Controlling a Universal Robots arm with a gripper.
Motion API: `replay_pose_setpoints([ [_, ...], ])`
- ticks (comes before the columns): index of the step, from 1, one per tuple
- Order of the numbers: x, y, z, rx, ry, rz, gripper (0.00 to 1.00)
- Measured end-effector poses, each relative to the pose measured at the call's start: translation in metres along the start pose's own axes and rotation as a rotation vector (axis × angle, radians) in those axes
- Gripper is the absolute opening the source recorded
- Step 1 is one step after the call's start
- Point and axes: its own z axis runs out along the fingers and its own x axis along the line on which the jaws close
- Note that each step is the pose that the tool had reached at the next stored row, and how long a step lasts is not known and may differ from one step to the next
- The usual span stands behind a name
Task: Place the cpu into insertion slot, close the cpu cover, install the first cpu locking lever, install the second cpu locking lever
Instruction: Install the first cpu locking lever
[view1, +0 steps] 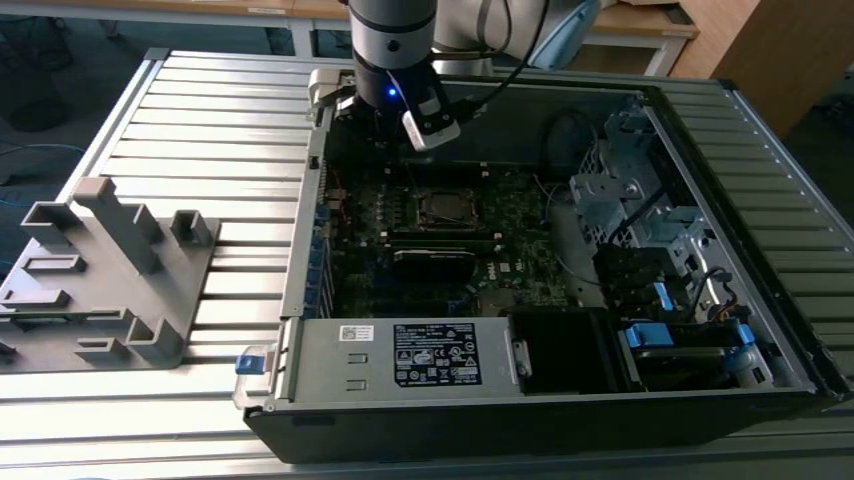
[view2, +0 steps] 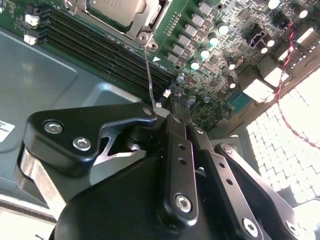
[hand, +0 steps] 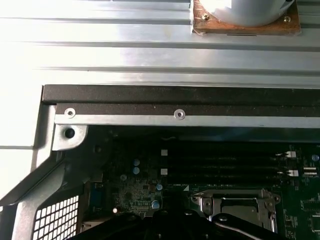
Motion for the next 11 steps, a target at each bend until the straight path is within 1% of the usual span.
replay_pose_setpoints([
  [7,0.0001,0.0025,0.0010,-0.0016,0.0001,0.000,0.11],
  [11,0.0001,0.0036,0.0017,-0.0043,0.0000,0.000,0.11],
])
